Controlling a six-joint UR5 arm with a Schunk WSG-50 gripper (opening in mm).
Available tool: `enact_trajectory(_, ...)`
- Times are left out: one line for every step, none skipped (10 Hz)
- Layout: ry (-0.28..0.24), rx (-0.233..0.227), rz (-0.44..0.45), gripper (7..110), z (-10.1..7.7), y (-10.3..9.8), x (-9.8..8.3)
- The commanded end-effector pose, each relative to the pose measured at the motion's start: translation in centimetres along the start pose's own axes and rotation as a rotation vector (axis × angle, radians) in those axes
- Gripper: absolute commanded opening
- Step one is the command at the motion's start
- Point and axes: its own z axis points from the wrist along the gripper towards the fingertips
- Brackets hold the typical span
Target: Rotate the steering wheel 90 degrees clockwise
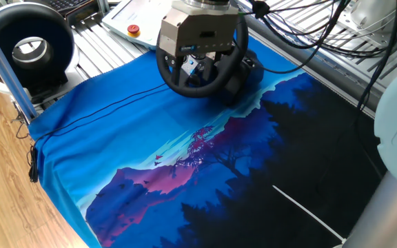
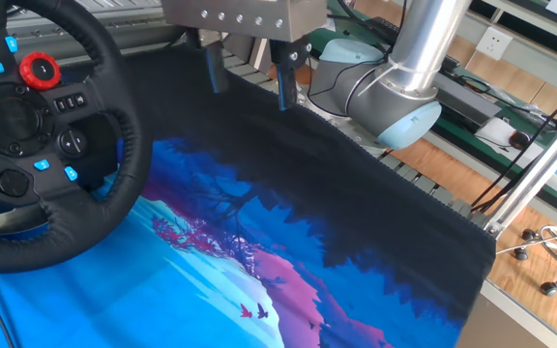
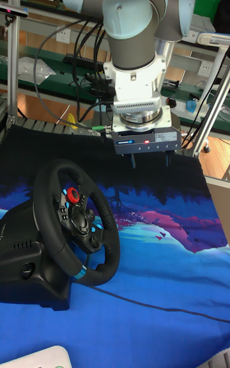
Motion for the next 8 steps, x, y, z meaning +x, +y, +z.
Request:
enact_trajectory(-0.014, -0.031, 0.016, 7, -0.3, 0.8, -0.3)
enact_trajectory(-0.013, -0.029, 0.026, 7, -0.3, 0.7, -0.3)
enact_trajectory(-0.021, -0.042, 0.034, 7, -0.3, 0.9, -0.5)
enact_trajectory(-0.042, -0.065, 0.047, 7, -0.7, 1.3, -1.0)
enact_trajectory(-0.078, -0.095, 0.055, 7, -1.3, 1.7, -1.7)
enact_trajectory(-0.108, -0.124, 0.056, 7, -2.1, 2.0, -2.1)
enact_trajectory(-0.129, -0.142, 0.058, 7, -3.3, 2.0, -1.8)
enact_trajectory(-0.15, -0.14, 0.044, 7, -4.4, 1.0, -1.4)
